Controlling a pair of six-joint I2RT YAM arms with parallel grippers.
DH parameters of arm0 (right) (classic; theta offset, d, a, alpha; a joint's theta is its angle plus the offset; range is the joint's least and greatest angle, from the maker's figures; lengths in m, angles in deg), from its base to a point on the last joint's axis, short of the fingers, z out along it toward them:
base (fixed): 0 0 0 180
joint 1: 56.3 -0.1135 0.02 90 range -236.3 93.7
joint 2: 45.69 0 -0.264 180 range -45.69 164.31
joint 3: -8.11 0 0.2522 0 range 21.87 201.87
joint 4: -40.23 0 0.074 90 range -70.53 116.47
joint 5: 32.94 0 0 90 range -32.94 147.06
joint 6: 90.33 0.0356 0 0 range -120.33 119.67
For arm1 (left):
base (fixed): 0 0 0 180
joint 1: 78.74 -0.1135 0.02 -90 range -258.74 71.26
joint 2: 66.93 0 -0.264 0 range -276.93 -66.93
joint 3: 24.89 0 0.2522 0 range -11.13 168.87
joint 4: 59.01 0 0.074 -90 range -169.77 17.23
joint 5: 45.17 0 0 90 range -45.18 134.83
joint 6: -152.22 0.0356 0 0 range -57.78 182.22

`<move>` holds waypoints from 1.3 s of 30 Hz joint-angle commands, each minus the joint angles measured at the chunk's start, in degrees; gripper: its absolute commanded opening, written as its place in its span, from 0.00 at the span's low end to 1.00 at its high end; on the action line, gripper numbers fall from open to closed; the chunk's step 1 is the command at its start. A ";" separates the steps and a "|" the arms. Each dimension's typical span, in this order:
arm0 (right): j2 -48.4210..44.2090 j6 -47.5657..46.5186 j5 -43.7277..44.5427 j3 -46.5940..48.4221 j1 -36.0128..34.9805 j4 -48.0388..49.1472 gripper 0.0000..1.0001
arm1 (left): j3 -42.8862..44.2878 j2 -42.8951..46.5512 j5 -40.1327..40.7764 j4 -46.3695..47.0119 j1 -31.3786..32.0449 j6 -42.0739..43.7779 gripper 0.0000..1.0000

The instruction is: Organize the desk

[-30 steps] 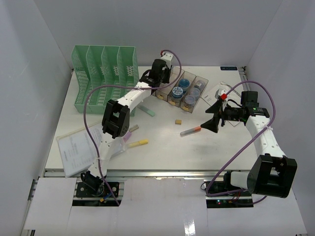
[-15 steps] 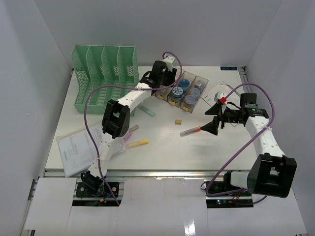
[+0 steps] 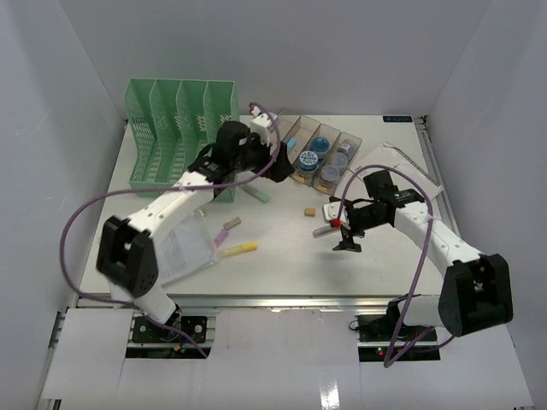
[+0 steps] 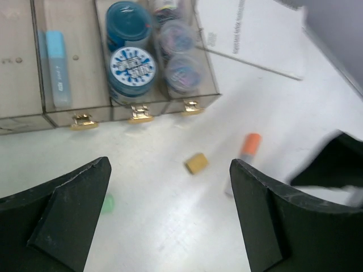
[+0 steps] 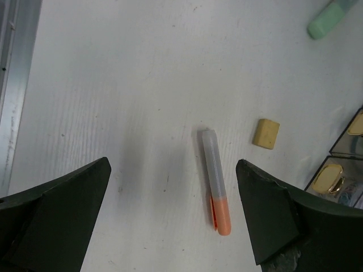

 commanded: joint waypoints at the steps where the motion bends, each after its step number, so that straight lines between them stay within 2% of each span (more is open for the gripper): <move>1: 7.25 -0.88 11.46 5.84 -2.97 4.24 1.00 | -15.85 15.93 -4.48 3.84 0.07 -0.45 0.98; 6: 13.99 3.56 15.94 7.62 -4.22 9.21 0.94 | -32.17 30.82 0.13 6.70 -0.02 1.98 0.98; 13: 20.75 5.87 20.78 9.22 -5.63 11.05 0.84 | -37.74 41.48 3.90 6.66 -0.01 2.01 0.98; 18: 22.64 6.54 22.71 8.74 -5.88 11.54 0.73 | -38.73 45.02 5.98 6.26 0.06 2.34 0.98; 27: 24.62 8.02 23.14 8.54 -6.15 11.63 0.51 | -39.36 46.38 3.76 6.74 -0.02 1.82 0.98; 39: 24.61 11.08 21.77 7.42 -6.07 12.69 0.25 | -42.54 49.85 -7.67 13.66 -0.02 -0.38 0.98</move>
